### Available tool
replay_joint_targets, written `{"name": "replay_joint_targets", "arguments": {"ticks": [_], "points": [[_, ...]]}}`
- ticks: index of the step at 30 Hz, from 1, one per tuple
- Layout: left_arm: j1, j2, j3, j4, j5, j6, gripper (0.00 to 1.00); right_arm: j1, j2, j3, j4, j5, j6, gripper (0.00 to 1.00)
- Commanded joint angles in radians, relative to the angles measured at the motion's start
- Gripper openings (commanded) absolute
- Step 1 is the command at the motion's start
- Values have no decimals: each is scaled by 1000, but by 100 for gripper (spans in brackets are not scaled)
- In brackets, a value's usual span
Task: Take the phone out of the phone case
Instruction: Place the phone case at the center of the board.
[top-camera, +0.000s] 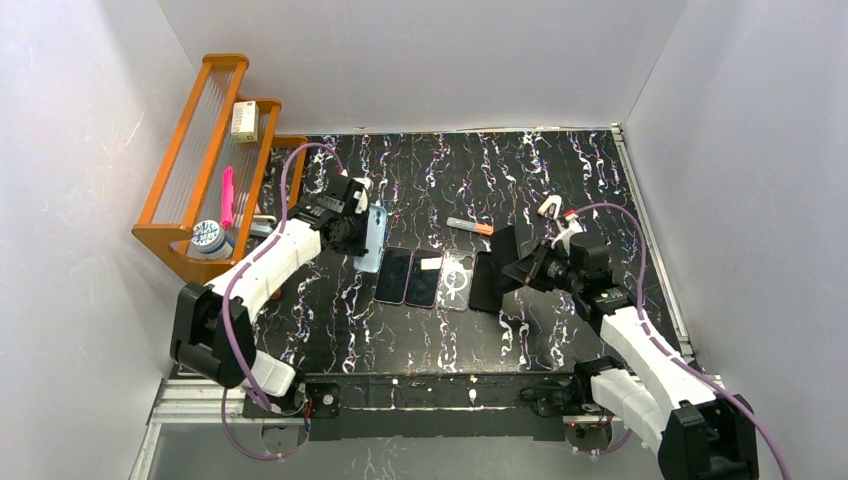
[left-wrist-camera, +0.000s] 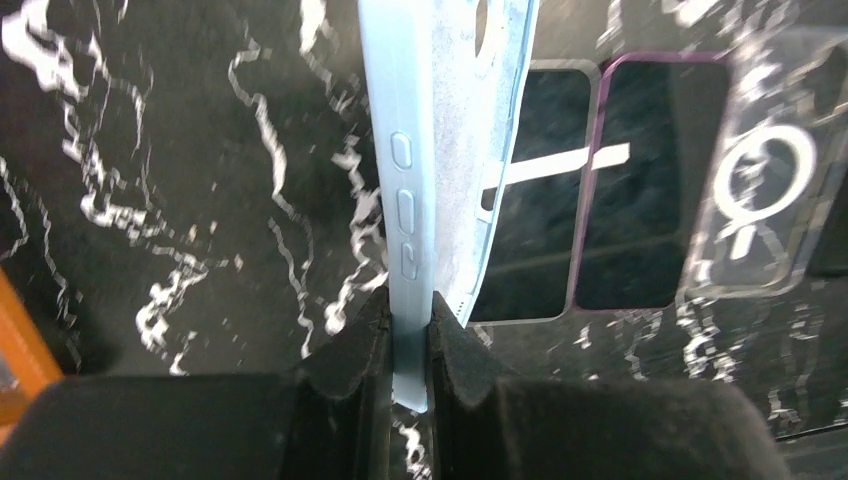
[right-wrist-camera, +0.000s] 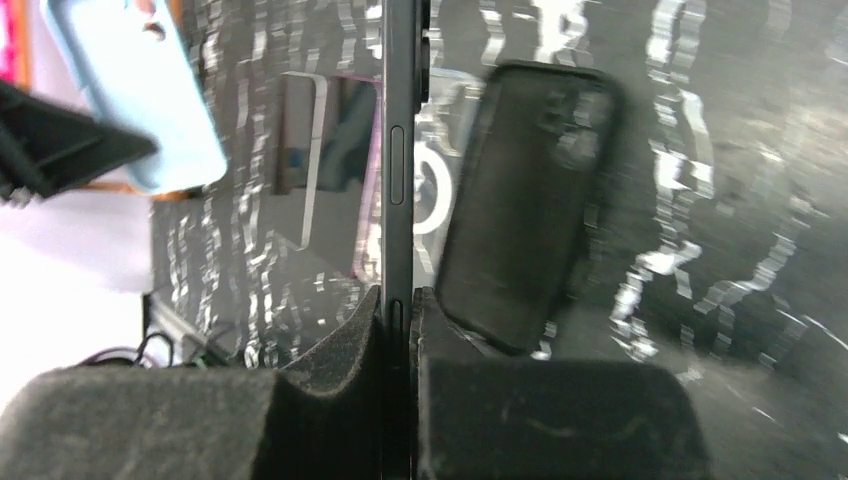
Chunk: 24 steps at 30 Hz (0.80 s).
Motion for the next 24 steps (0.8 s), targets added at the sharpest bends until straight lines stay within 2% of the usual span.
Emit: {"name": "replay_joint_targets", "arguments": {"ticks": [1, 8, 16, 24], "points": [[7, 25, 22, -166, -86, 54, 0, -108, -45, -29, -93, 29, -37, 1], [22, 92, -5, -182, -68, 52, 0, -268, -10, -111, -102, -65, -74, 1], [40, 129, -56, -151, -14, 49, 0, -274, 134, -168, 65, -239, -73, 1], [49, 169, -68, -137, 8, 50, 3, -274, 126, -177, 74, -220, -77, 2]]}}
